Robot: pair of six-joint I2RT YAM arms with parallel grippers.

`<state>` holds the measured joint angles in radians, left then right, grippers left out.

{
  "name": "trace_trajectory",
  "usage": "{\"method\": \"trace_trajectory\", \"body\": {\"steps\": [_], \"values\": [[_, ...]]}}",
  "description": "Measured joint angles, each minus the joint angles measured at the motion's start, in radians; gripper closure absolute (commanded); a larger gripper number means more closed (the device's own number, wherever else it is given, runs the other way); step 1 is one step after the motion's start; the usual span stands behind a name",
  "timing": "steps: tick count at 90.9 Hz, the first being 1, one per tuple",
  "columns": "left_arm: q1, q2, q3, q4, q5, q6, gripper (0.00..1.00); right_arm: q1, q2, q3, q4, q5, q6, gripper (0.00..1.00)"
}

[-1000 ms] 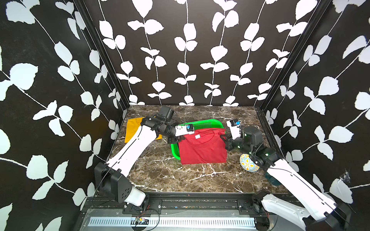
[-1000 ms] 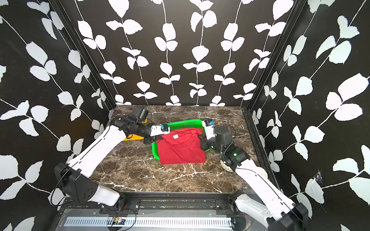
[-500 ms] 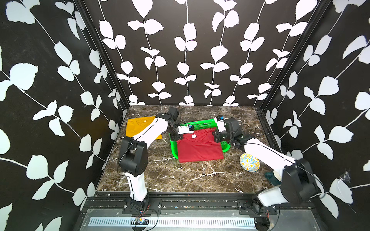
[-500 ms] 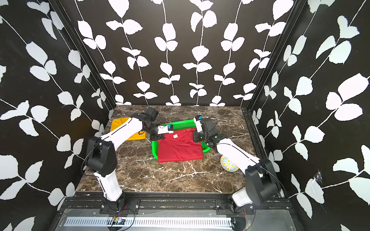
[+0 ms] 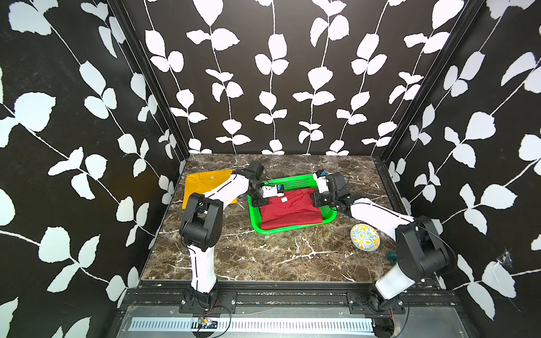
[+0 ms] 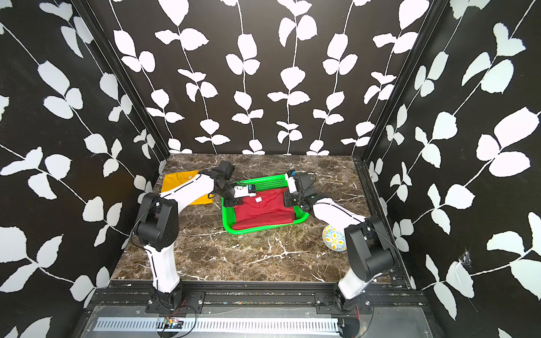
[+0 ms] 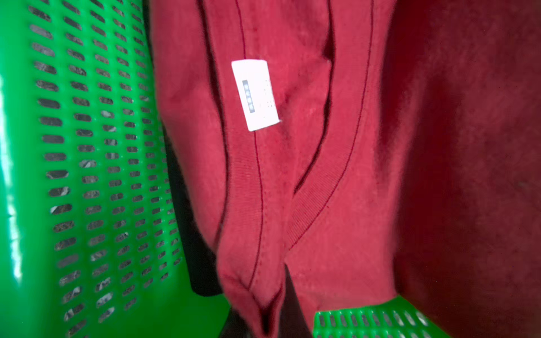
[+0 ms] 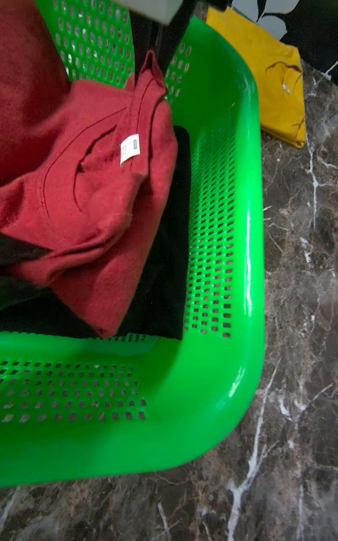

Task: Put the folded t-shirts into the basket
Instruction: Place the T-shirt in the bin, then move the bin to the center of the board.

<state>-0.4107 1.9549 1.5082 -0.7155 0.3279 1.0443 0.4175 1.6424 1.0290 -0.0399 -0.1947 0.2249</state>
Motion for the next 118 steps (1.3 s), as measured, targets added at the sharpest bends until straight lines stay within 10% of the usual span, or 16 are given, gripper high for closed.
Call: {"method": "trace_trajectory", "body": {"steps": [40, 58, 67, 98, 118], "values": [[0.000, 0.014, 0.011, 0.068, -0.046, -0.034, 1.00, -0.026, 0.089, 0.082, 0.043, -0.026, 0.006, 1.00], [0.000, 0.035, 0.011, 0.114, -0.056, -0.054, 0.78, -0.036, 0.094, 0.069, 0.064, -0.027, 0.020, 0.77], [0.000, 0.036, 0.008, 0.132, -0.058, -0.079, 0.47, -0.038, 0.081, 0.031, 0.082, -0.025, 0.037, 0.73], [0.008, -0.204, -0.096, 0.190, -0.078, -0.264, 0.29, 0.019, -0.190, 0.003, -0.063, 0.024, 0.061, 0.70], [0.162, -0.446, -0.160, 0.226, -0.047, -0.391, 0.06, 0.302, -0.271, 0.039, -0.248, 0.030, -0.024, 0.67]]}}
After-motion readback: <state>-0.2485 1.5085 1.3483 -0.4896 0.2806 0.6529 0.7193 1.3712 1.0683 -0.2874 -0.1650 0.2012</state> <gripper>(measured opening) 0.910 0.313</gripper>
